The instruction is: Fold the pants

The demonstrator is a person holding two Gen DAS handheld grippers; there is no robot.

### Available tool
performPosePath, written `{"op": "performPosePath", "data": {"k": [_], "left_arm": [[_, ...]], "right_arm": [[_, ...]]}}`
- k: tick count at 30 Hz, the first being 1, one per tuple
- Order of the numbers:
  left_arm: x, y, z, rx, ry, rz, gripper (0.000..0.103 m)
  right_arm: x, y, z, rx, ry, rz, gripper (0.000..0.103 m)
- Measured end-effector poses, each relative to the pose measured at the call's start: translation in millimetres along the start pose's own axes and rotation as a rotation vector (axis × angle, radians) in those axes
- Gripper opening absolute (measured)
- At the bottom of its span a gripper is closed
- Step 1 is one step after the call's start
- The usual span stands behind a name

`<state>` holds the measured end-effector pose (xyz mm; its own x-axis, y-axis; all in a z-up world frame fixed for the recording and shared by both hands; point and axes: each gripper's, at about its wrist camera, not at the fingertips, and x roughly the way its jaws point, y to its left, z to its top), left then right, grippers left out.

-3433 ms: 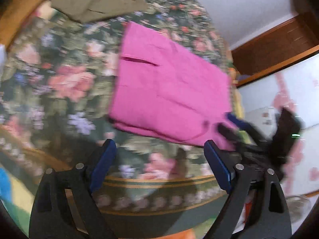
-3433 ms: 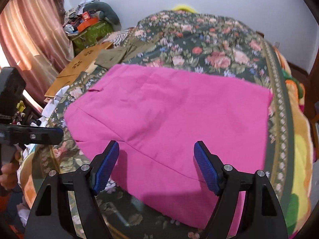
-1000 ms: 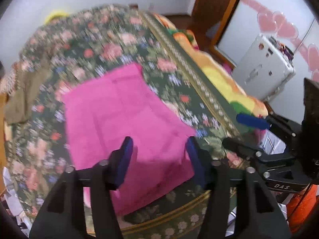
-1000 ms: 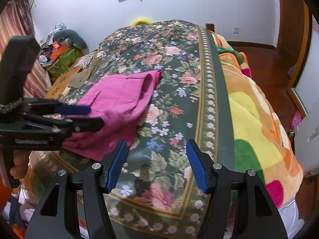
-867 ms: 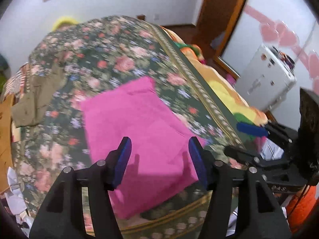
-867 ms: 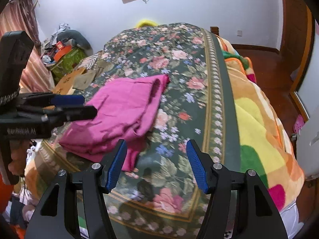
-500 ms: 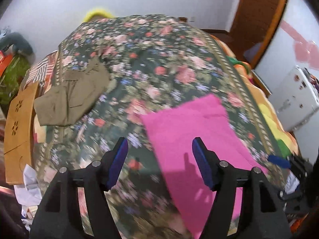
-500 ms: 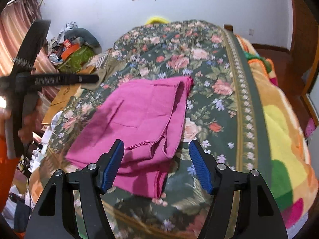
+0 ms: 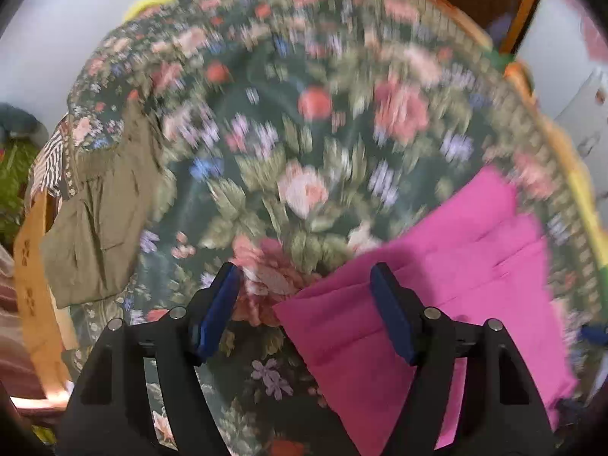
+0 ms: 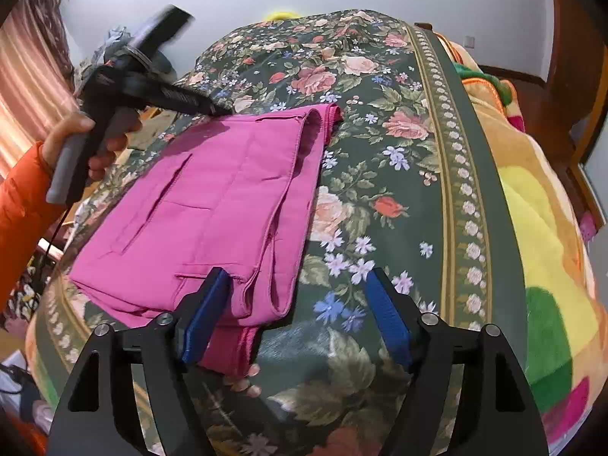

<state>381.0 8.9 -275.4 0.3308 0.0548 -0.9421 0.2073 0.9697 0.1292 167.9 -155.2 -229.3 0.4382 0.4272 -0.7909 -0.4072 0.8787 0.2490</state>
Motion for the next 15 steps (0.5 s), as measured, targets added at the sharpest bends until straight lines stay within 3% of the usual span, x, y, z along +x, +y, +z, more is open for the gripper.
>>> {"op": "performPosePath", "data": {"k": [2, 4, 11, 15], "left_arm": [[5.4, -7.2, -10.7, 0.067, -0.037, 0.083, 0.082], [0.7, -6.8, -21.6, 0.083, -0.067, 0.109, 0.082], [-26.4, 21.4, -72.1, -0.028, -0.075, 0.135, 0.082], [-47.8, 45.4, -112.9, -0.148, -0.085, 0.091, 0.083]], "right_arm": [[1.8, -2.9, 2.2, 0.001, 0.003, -0.006, 0.071], [2.0, -6.6, 5.5, 0.013, 0.012, -0.014, 0.071], [-16.2, -10.7, 14.5, 0.03, -0.018, -0.097, 0.073], [-32.0, -4.0, 16.4, 0.027, -0.057, -0.084, 0.073]]}}
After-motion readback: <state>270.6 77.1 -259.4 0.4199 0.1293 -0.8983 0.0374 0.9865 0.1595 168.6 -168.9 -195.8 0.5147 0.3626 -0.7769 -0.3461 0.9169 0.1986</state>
